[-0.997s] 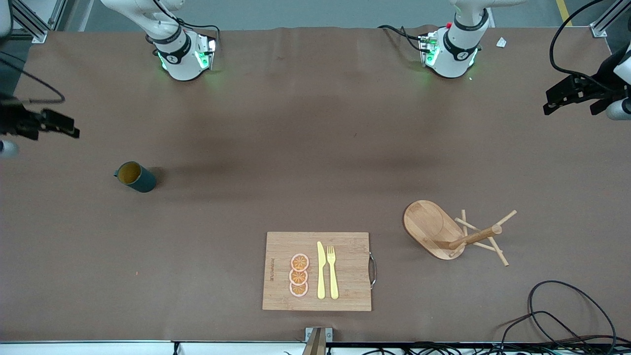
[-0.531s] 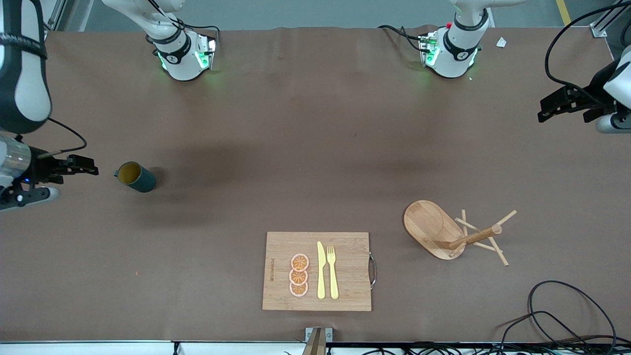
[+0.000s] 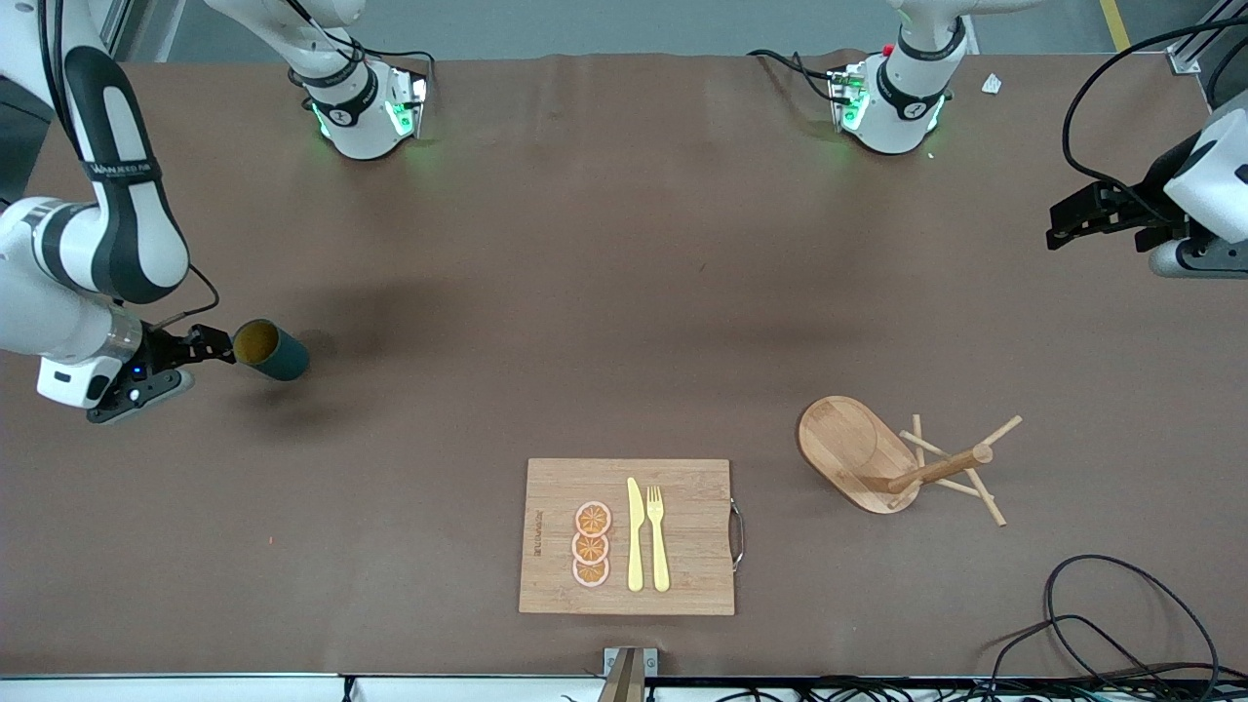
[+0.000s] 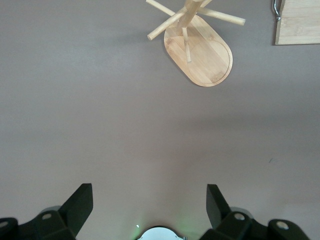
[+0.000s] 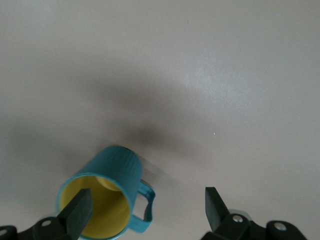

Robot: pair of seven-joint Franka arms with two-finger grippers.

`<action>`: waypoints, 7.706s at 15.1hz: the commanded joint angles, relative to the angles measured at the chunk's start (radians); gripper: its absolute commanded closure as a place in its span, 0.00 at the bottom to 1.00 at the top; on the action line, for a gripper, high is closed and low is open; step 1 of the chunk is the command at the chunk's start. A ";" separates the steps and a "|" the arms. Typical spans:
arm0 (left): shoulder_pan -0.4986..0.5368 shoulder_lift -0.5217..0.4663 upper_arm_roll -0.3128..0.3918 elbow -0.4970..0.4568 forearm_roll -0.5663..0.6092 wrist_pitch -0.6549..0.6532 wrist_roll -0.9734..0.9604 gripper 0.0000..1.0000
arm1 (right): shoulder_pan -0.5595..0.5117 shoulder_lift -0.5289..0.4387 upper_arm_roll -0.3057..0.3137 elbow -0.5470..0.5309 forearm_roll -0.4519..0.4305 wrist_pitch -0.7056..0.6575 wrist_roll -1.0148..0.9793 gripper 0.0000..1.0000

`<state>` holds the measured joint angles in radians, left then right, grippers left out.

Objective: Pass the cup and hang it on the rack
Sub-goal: 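Close the right gripper on the teal mug's rim, then carry the mug toward the table middle with the right gripper, then set the mug down and withdraw the right gripper while the left gripper approaches, then lower the left gripper onto the mug handle and close it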

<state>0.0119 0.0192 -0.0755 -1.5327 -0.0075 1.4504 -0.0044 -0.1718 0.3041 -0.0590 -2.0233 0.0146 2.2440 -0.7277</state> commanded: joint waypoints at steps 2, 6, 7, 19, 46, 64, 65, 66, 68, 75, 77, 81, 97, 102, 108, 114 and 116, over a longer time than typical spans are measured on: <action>0.000 0.013 -0.001 0.020 -0.006 -0.015 0.026 0.00 | -0.015 0.000 0.014 -0.080 -0.005 0.059 -0.036 0.00; 0.011 0.015 -0.001 0.022 -0.006 -0.013 0.027 0.00 | -0.017 -0.002 0.014 -0.123 -0.005 0.060 -0.053 0.01; 0.011 0.015 -0.001 0.020 -0.002 -0.015 0.026 0.00 | -0.017 -0.002 0.014 -0.127 -0.005 0.060 -0.055 0.06; 0.004 0.016 0.002 0.022 0.009 -0.018 0.020 0.00 | 0.031 -0.005 0.016 -0.036 -0.005 -0.074 -0.057 1.00; 0.011 0.016 0.000 0.022 0.007 -0.018 0.024 0.00 | 0.946 0.369 0.019 0.497 0.117 -0.083 1.354 1.00; -0.188 0.065 -0.018 0.066 -0.006 -0.010 -0.104 0.00 | 0.896 0.311 0.022 0.578 0.131 -0.260 1.251 0.00; -0.216 0.065 -0.018 0.066 -0.006 -0.010 -0.139 0.00 | 0.872 0.290 0.019 0.577 0.146 -0.300 1.219 0.00; -0.255 0.071 -0.017 0.066 -0.005 -0.010 -0.199 0.00 | 0.842 0.261 0.015 0.572 0.154 -0.364 1.197 0.00; -0.329 0.086 -0.017 0.068 0.001 -0.005 -0.337 0.00 | 0.760 0.209 0.011 0.568 0.147 -0.452 1.186 0.00; -0.530 0.220 -0.015 0.068 0.009 0.192 -0.757 0.00 | 0.458 0.027 0.011 0.456 -0.022 -0.558 0.917 0.00; -0.599 0.258 -0.015 0.068 0.038 0.237 -0.905 0.00 | 0.384 0.001 0.010 0.446 -0.050 -0.563 0.826 0.00; -0.737 0.346 -0.015 0.078 0.112 0.300 -1.188 0.00 | 0.243 -0.036 0.011 0.451 -0.070 -0.564 0.720 0.00; -1.044 0.731 -0.006 0.171 0.603 0.485 -2.250 0.02 | 0.170 -0.033 0.014 0.561 -0.054 -0.656 0.682 0.00; -1.070 0.824 -0.003 0.224 0.724 0.489 -2.375 0.09 | 0.195 -0.069 0.019 0.554 -0.045 -0.681 0.803 0.00; -1.075 0.874 0.014 0.243 0.745 0.486 -2.375 0.19 | 0.190 -0.189 0.019 0.491 -0.044 -0.718 0.789 0.00; -1.075 0.884 0.011 0.235 0.745 0.470 -2.366 0.34 | 0.190 -0.299 0.018 0.394 -0.044 -0.715 0.766 0.00; -1.075 0.884 0.011 0.237 0.742 0.452 -2.353 0.37 | 0.183 -0.318 0.021 0.388 -0.044 -0.716 0.765 0.00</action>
<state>-1.0518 0.8919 -0.0714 -1.3166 0.7179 1.9314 -2.3714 0.0236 0.0415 -0.0446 -1.5809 -0.0352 1.5135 0.0489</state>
